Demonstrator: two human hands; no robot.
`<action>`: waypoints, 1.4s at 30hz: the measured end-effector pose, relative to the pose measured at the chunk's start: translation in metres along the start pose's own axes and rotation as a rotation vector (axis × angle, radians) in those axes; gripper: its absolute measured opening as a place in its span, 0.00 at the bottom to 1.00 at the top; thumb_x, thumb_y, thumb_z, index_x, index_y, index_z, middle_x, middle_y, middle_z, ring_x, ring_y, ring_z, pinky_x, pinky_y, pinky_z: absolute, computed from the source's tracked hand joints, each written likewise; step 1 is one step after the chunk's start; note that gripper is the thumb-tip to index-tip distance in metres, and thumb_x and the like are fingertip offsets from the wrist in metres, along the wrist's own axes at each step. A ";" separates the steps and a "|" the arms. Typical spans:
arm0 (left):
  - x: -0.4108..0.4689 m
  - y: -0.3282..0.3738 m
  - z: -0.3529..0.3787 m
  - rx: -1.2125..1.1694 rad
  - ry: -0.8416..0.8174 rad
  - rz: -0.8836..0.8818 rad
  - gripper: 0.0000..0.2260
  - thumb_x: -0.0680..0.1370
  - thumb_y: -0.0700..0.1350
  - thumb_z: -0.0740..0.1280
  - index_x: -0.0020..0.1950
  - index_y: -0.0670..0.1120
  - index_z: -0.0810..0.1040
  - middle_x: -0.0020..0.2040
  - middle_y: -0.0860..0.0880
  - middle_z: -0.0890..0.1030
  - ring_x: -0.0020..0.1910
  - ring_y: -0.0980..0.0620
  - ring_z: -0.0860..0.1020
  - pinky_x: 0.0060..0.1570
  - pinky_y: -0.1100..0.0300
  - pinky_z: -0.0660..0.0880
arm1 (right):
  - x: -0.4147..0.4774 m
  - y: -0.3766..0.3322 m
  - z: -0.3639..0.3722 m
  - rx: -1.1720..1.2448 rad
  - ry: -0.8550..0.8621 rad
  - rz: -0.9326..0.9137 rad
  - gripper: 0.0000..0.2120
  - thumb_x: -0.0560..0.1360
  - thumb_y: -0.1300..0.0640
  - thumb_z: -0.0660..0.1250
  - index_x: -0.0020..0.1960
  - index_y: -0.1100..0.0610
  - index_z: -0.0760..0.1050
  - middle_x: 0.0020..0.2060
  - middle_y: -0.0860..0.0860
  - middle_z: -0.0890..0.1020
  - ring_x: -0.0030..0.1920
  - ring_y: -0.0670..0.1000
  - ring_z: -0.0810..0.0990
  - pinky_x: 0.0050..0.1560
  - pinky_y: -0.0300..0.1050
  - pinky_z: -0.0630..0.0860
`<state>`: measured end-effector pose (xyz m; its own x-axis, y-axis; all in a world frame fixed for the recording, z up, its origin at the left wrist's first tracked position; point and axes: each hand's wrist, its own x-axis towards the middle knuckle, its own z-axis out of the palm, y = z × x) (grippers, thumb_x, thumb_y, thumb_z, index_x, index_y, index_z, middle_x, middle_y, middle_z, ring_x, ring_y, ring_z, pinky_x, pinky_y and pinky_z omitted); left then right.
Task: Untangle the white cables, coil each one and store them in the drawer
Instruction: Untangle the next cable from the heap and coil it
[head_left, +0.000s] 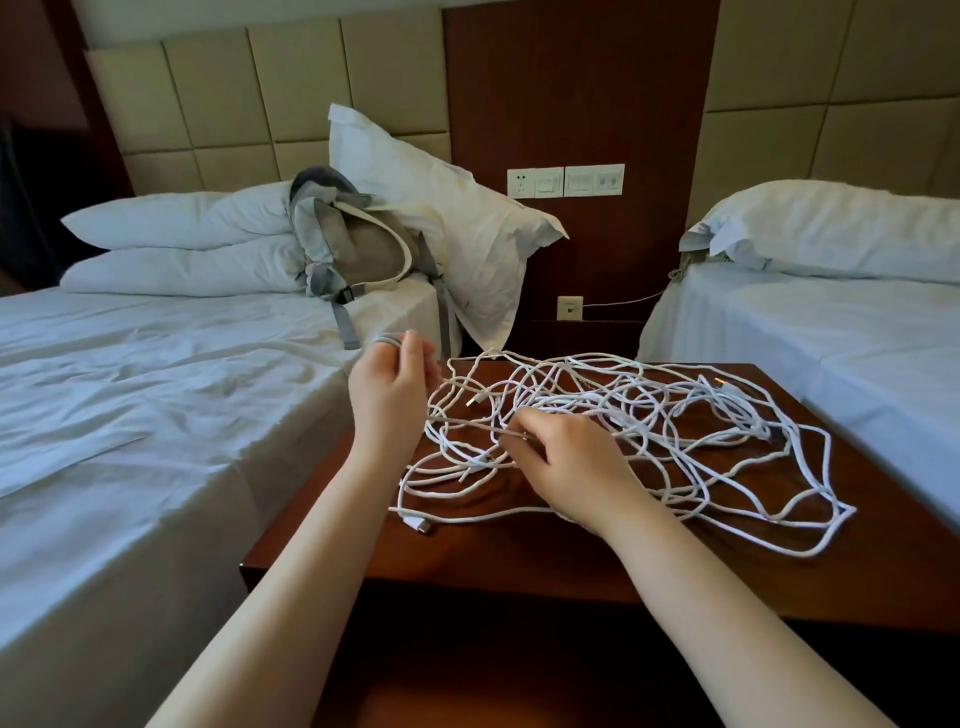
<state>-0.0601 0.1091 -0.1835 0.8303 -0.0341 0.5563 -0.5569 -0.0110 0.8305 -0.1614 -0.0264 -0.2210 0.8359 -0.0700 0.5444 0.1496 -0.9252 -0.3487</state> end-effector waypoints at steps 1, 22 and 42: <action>-0.002 -0.002 0.001 0.121 -0.018 0.068 0.16 0.81 0.41 0.59 0.34 0.42 0.75 0.31 0.46 0.77 0.30 0.52 0.75 0.36 0.58 0.72 | 0.001 0.002 0.002 -0.030 0.039 -0.017 0.11 0.80 0.49 0.60 0.47 0.55 0.75 0.32 0.46 0.76 0.34 0.48 0.75 0.36 0.46 0.72; -0.016 0.021 0.006 -0.403 -1.275 -0.593 0.25 0.75 0.57 0.58 0.21 0.48 0.64 0.19 0.53 0.59 0.18 0.59 0.56 0.17 0.70 0.52 | 0.006 0.025 0.001 0.071 0.420 -0.118 0.14 0.79 0.53 0.56 0.46 0.57 0.78 0.37 0.46 0.79 0.39 0.45 0.74 0.40 0.38 0.68; 0.008 0.028 0.000 -1.404 -0.206 -0.558 0.19 0.81 0.45 0.49 0.32 0.44 0.67 0.25 0.51 0.64 0.22 0.56 0.63 0.24 0.65 0.64 | 0.003 0.026 0.002 0.099 -0.082 0.073 0.09 0.79 0.51 0.61 0.41 0.42 0.76 0.29 0.37 0.74 0.34 0.39 0.72 0.41 0.46 0.74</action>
<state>-0.0691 0.1090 -0.1561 0.8370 -0.4825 0.2580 0.3858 0.8548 0.3470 -0.1540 -0.0500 -0.2307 0.8863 -0.1013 0.4519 0.1348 -0.8771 -0.4610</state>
